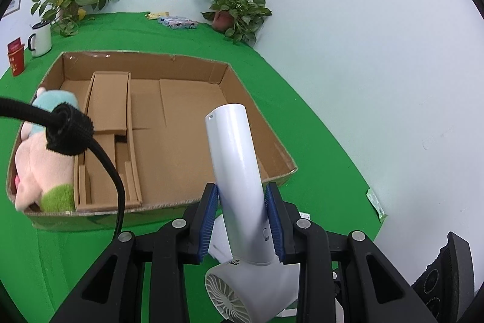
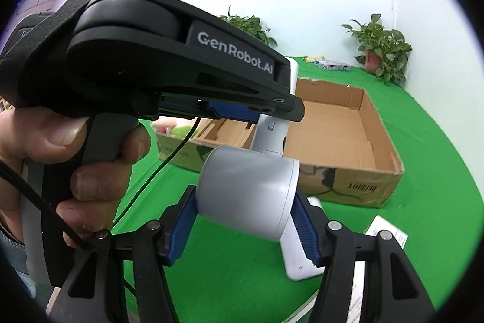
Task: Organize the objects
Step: 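Lift the hair dryer with the left gripper and carry it over the open box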
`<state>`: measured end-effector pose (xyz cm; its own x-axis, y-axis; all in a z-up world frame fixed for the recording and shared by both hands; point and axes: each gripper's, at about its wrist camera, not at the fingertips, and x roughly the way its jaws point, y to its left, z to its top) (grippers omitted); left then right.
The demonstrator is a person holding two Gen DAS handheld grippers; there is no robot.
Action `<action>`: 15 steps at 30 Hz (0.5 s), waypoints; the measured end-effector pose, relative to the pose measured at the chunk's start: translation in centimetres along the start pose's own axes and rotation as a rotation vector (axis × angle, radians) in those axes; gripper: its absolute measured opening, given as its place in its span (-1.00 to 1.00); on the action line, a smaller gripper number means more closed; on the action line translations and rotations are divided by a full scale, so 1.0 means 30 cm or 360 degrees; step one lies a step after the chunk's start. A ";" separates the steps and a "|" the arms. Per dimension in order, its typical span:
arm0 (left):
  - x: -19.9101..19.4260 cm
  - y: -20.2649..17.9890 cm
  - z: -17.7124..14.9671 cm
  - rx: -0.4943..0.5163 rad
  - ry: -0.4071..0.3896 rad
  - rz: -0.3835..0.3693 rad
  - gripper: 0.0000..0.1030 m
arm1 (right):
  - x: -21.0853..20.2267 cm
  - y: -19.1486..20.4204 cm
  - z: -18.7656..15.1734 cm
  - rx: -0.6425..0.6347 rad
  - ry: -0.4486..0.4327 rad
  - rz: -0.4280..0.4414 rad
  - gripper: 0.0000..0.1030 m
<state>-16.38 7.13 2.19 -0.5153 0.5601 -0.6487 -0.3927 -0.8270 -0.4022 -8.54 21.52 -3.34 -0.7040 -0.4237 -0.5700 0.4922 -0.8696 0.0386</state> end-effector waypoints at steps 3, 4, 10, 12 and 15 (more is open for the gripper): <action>-0.007 -0.008 0.042 0.0010 -0.0008 -0.0016 -0.42 | 0.000 -0.010 0.026 0.0004 -0.0011 -0.0015 0.17; -0.010 -0.011 0.055 0.0015 -0.0012 -0.0022 -0.42 | 0.000 -0.012 0.035 0.0003 -0.0017 -0.0021 0.17; -0.018 0.004 0.115 0.0003 -0.0015 -0.0036 -0.42 | 0.014 -0.017 0.070 -0.0004 -0.0017 -0.0033 0.16; -0.023 0.011 0.133 -0.0004 -0.0021 -0.0036 -0.42 | 0.021 -0.017 0.081 -0.0011 -0.0015 -0.0028 0.16; -0.028 0.028 0.163 -0.0013 -0.0029 -0.0046 -0.42 | 0.028 -0.017 0.104 -0.0022 -0.0019 -0.0029 0.16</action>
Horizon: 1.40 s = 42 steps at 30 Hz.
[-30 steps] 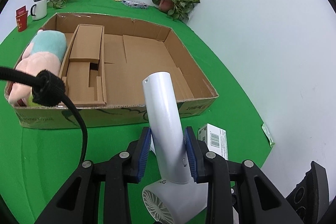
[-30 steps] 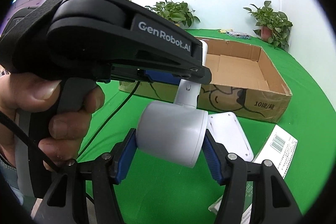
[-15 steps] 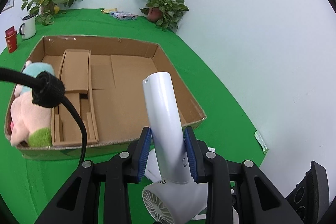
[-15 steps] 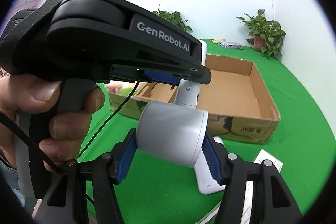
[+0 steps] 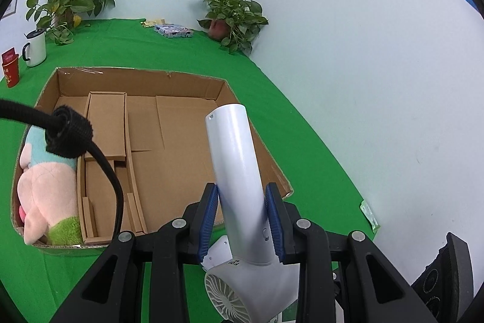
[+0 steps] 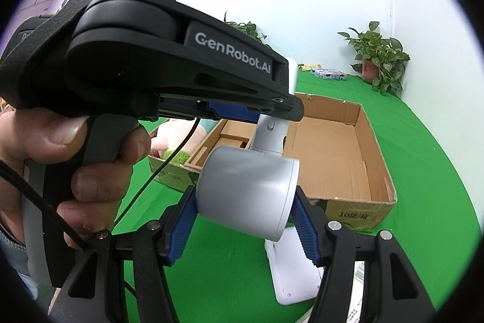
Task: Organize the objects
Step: 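Lift the hair dryer with the left gripper and carry it over the open box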
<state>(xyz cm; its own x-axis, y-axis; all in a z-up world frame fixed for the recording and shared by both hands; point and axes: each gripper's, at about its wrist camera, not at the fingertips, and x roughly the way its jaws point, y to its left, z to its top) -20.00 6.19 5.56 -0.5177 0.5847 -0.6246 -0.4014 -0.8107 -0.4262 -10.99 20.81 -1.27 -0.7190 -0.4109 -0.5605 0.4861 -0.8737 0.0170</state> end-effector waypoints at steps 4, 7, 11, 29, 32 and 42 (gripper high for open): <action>-0.007 0.024 0.042 -0.0011 -0.0020 0.0007 -0.42 | 0.016 0.003 0.029 -0.0032 0.0004 0.0007 0.16; -0.008 0.048 0.081 -0.0030 -0.0032 0.0003 -0.42 | 0.026 0.001 0.052 -0.0050 -0.0007 0.0016 0.16; 0.000 0.072 0.138 -0.0024 -0.0033 0.0022 -0.42 | 0.051 -0.008 0.085 -0.0055 -0.0014 0.0032 0.16; 0.277 0.241 0.280 -0.0076 0.0161 0.0086 -0.42 | 0.257 -0.088 0.142 0.0029 0.0119 0.0097 0.16; 0.335 0.285 0.265 -0.0096 0.0213 0.0099 -0.42 | 0.301 -0.102 0.130 0.0054 0.0178 0.0118 0.16; 0.514 0.388 0.273 -0.0161 0.0344 0.0169 -0.42 | 0.433 -0.171 0.116 0.0151 0.0337 0.0241 0.17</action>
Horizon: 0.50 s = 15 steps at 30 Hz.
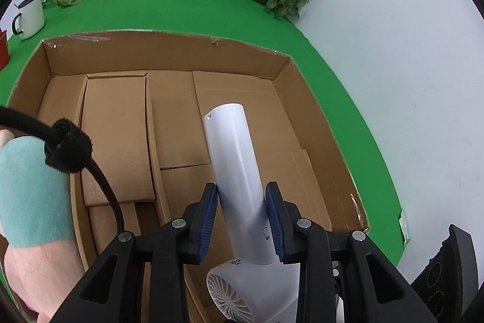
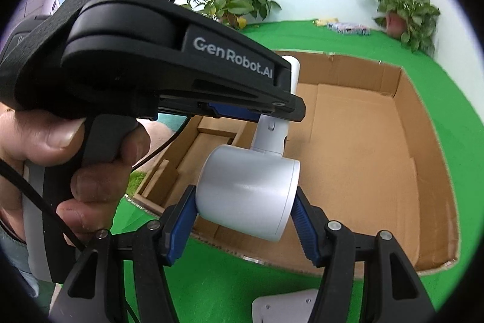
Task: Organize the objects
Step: 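Lift the hair dryer with the left gripper and carry it over the open box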
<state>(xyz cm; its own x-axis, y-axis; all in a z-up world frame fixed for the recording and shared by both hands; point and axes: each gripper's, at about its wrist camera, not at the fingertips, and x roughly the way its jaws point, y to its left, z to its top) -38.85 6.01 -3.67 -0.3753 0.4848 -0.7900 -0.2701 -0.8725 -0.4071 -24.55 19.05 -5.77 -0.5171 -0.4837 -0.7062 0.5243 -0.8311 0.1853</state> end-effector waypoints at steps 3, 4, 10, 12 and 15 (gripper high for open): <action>0.058 0.018 0.021 -0.0013 0.0063 0.0015 -0.42 | 0.029 -0.011 0.002 0.0015 0.0043 0.0014 0.17; 0.079 0.018 0.026 -0.0002 0.0083 0.0026 -0.42 | 0.040 -0.011 -0.005 0.0022 0.0066 0.0014 0.17; 0.185 0.026 0.001 0.0004 0.0179 0.0050 -0.41 | 0.093 -0.043 -0.031 0.0091 0.0195 0.0031 0.17; 0.205 0.026 -0.008 0.0004 0.0197 0.0055 -0.41 | 0.106 -0.052 -0.039 0.0117 0.0230 0.0050 0.17; 0.212 0.022 -0.005 0.0001 0.0203 0.0045 -0.43 | 0.120 -0.061 -0.051 0.0149 0.0269 0.0051 0.16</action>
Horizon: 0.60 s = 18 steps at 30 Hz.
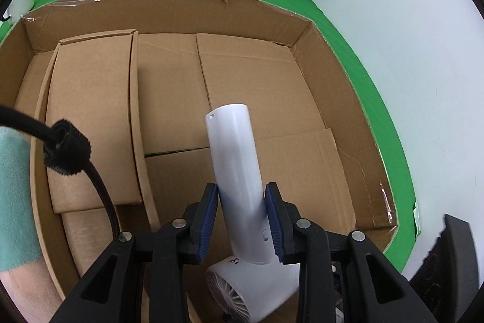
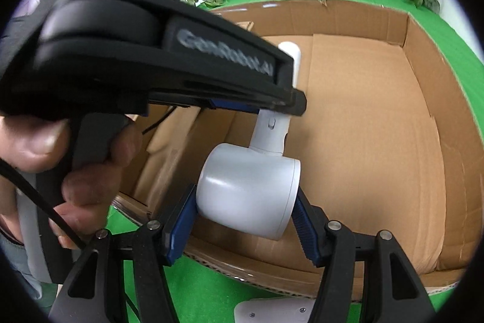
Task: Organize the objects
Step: 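Lift the hair dryer with the left gripper and carry it over the open box, then lower the hair dryer into the box and open the left gripper while the right gripper settles it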
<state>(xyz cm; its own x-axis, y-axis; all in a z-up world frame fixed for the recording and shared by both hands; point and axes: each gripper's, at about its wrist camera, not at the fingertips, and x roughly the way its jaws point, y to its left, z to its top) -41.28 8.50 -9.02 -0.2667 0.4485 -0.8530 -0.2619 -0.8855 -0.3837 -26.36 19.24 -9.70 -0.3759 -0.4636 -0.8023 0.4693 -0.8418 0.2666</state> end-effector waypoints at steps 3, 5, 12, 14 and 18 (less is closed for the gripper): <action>0.000 0.009 -0.001 -0.0021 0.0016 -0.0006 -0.43 | -0.003 -0.002 0.000 0.0011 0.0009 0.0015 0.16; 0.002 0.008 0.005 -0.0024 0.0022 0.0004 -0.43 | -0.002 -0.004 0.000 0.0016 0.0020 0.0033 0.16; -0.104 0.039 -0.012 -0.0117 -0.0079 -0.0055 -0.44 | -0.059 -0.033 -0.017 0.0068 -0.0007 0.0101 0.16; -0.190 0.037 -0.025 -0.0104 -0.0183 -0.0078 -0.44 | -0.084 -0.059 -0.016 0.0121 -0.0037 0.0129 0.16; -0.316 0.006 -0.071 0.0015 -0.0324 -0.0003 -0.44 | -0.081 -0.102 0.019 0.0202 -0.0034 0.0150 0.16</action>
<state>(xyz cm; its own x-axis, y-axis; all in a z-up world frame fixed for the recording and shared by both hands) -36.82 3.82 -1.75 -0.4479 0.4663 -0.7628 -0.2708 -0.8839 -0.3813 -27.34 22.79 -8.25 -0.3522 -0.5471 -0.7594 0.3994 -0.8216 0.4067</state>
